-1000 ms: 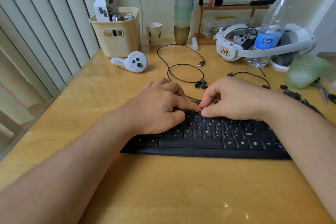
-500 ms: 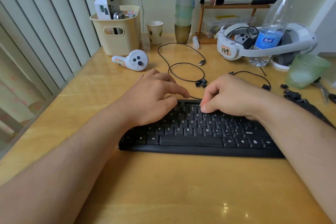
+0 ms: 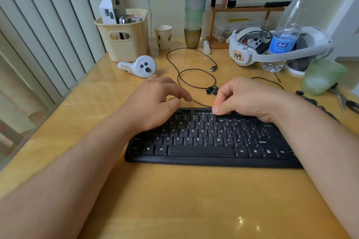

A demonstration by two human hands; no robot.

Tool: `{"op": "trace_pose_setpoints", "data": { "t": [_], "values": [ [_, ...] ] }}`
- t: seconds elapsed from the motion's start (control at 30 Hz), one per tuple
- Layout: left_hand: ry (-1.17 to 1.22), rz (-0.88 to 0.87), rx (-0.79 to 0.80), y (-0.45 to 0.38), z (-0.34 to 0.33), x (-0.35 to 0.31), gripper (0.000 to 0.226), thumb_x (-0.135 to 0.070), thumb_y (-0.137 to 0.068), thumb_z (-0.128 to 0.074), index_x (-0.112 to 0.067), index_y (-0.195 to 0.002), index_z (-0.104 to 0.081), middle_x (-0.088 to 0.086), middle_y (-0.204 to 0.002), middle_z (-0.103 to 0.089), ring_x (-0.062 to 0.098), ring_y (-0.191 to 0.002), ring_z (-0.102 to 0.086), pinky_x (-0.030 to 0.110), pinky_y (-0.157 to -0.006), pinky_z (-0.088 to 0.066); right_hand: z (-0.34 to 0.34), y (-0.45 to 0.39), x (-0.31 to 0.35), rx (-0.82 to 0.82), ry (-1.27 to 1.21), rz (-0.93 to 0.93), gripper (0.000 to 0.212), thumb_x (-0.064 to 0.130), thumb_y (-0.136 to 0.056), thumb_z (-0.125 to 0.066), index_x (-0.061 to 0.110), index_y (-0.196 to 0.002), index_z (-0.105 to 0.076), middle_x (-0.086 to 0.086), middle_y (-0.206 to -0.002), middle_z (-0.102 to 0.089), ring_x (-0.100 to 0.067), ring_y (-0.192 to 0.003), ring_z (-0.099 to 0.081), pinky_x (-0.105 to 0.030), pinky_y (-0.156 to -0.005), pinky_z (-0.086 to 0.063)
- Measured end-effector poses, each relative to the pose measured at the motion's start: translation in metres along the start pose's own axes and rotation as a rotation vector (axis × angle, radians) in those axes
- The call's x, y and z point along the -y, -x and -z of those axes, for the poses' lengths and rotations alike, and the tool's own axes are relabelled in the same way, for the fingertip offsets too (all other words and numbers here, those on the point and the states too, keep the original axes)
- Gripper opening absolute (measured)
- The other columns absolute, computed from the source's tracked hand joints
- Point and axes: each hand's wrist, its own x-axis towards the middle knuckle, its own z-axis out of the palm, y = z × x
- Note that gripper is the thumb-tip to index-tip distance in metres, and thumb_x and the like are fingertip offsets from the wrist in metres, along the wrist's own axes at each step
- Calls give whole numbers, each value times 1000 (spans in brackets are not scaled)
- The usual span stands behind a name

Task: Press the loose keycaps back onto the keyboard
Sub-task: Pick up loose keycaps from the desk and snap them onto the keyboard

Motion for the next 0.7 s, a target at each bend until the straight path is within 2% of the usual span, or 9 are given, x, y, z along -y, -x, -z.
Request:
{"op": "trace_pose_setpoints", "data": {
  "t": [0.17,0.3,0.4,0.47,0.53,0.6,0.7],
  "values": [
    [-20,-44,29,-1,-4,-1,35,-28,-86,-51,-43,-104,-77,-13,-107,-68,17,-109,-54,40,-101,-43,-4,0,-4,-29,90,48,20,25,-72,-93,19,-74,-74,11,-58,-65,-10,-62,-59,-30,-63,-47],
    [84,-36,51,-2,-6,-4,29,-22,-90,-59,-43,-100,-77,-17,-107,-69,5,-109,-58,36,-100,-47,-2,1,-7,-33,68,77,22,29,-74,-93,19,-72,-73,11,-59,-64,-8,-61,-57,-29,-61,-45],
    [70,-4,172,-8,2,-12,26,-22,-95,-66,-44,-104,-77,-18,-110,-67,1,-106,-59,28,-94,-48,0,3,-7,-28,102,89,22,31,-75,-92,20,-72,-73,11,-61,-64,-9,-63,-58,-29,-62,-45],
    [32,4,274,-14,6,-19,21,-30,-96,-67,-46,-106,-76,-22,-111,-66,1,-106,-58,27,-90,-48,11,3,-11,-113,35,98,21,31,-77,-90,20,-75,-72,9,-69,-67,-12,-69,-61,-32,-67,-49],
    [0,-25,321,-19,4,-27,17,-38,-96,-68,-47,-107,-76,-24,-111,-65,0,-106,-58,24,-88,-48,25,-1,-22,-275,-33,100,21,32,-81,-87,20,-79,-70,4,-73,-66,-15,-70,-60,-36,-68,-51],
    [-30,-71,326,-25,-2,-35,14,-42,-95,-69,-44,-107,-76,-26,-107,-64,-1,-104,-59,20,-85,-46,37,-5,-38,-409,-57,84,18,31,-85,-84,21,-83,-68,6,-69,-61,-14,-65,-55,-34,-64,-46],
    [-38,-73,308,-37,-11,-45,8,-42,-92,-74,-36,-96,-76,-22,-97,-68,-3,-98,-61,22,-85,-49,50,-8,-58,-471,-59,55,6,27,-90,-77,27,-89,-71,6,-76,-64,-14,-74,-61,-32,-68,-48]
  ]
}}
